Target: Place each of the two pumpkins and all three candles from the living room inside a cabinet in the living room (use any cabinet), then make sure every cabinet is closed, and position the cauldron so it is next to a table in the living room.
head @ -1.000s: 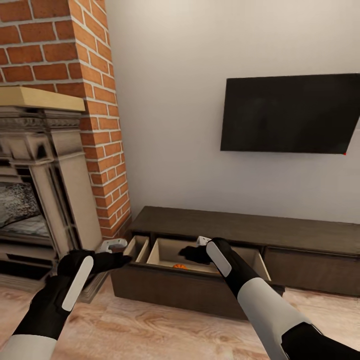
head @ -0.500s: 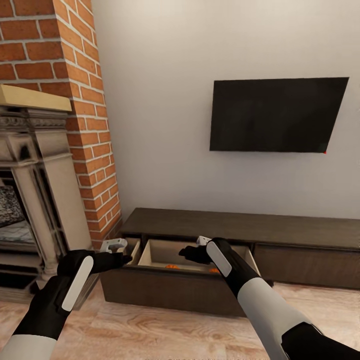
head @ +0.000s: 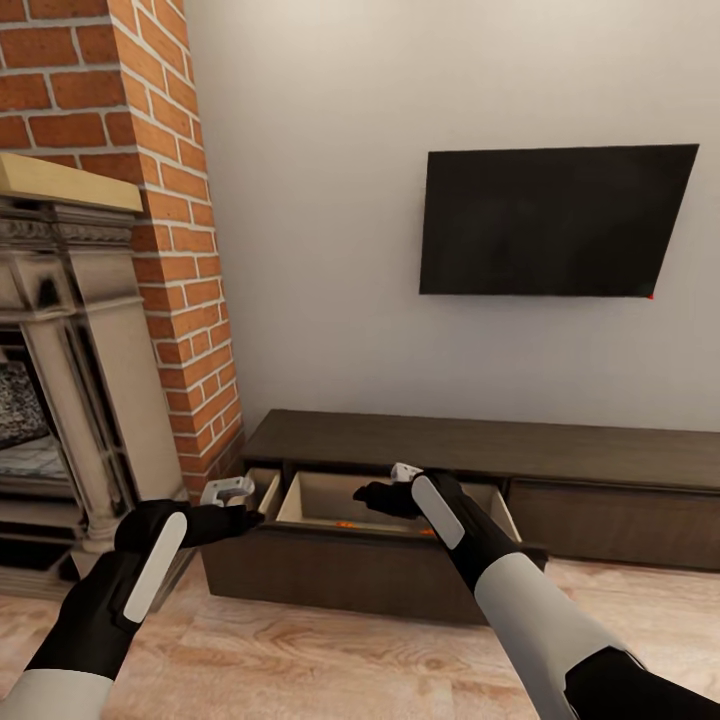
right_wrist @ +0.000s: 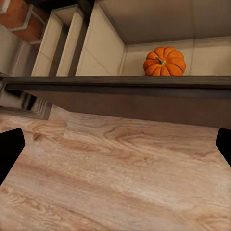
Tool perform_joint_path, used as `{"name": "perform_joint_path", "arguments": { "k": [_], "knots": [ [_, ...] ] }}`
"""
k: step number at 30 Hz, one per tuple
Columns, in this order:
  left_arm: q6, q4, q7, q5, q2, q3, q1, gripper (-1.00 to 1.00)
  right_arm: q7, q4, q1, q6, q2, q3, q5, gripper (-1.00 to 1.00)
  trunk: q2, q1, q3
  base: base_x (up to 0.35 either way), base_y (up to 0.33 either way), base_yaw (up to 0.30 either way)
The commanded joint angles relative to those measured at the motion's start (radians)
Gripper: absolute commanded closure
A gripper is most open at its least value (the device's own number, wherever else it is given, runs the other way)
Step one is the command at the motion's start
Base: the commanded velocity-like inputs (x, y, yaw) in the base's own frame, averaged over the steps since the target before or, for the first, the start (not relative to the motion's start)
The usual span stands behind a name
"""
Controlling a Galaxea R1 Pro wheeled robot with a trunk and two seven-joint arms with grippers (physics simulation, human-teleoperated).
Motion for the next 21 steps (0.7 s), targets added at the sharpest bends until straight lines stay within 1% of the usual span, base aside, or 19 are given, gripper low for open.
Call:
{"name": "perform_joint_path", "arguments": {
  "k": [1, 9, 14, 17, 19, 20, 21],
  "knots": [
    [0.003, -0.001, 0.003, 0.003, 0.001, -0.001, -0.001, -1.00, -0.010, -0.002, -0.001, 0.001, -0.001, 0.003, -0.011, -1.00, -0.008, 0.004, -0.004, 0.000, 0.000, 0.000],
    [0.003, 0.000, 0.003, 0.001, 0.000, -0.001, -0.001, -1.00, -0.010, -0.025, 0.004, 0.001, -0.004, 0.003, -0.014, -1.00, -0.064, 0.034, -0.029, 0.000, 0.000, -0.001],
    [0.003, 0.015, 0.003, 0.001, 0.000, -0.001, -0.001, -1.00, -0.009, -0.046, 0.011, 0.000, -0.010, 0.000, -0.011, -1.00, -0.099, 0.054, -0.042, 0.000, 0.000, -0.120],
    [0.003, 0.022, 0.006, 0.000, 0.000, -0.003, 0.001, -1.00, -0.011, -0.059, 0.028, 0.000, -0.014, -0.001, -0.009, -1.00, -0.120, 0.065, -0.049, 0.000, 0.000, -0.101],
    [-0.023, 0.024, 0.004, 0.000, 0.000, -0.004, 0.002, -1.00, -0.012, -0.061, 0.040, -0.001, -0.015, 0.000, -0.008, -1.00, -0.134, 0.073, -0.055, 0.000, 0.000, -0.048],
    [-0.059, 0.026, 0.001, 0.000, 0.000, -0.004, 0.003, -1.00, -0.013, -0.063, 0.054, -0.001, -0.016, -0.001, -0.007, -1.00, -0.141, 0.077, -0.058, 0.000, 0.000, -0.027],
    [-0.075, 0.026, 0.000, 0.000, 0.000, -0.004, 0.003, -1.00, -0.013, -0.064, 0.060, -0.001, -0.016, -0.001, -0.006, -1.00, -0.148, 0.080, -0.061, 0.000, 0.000, -0.022]
  ]
}}
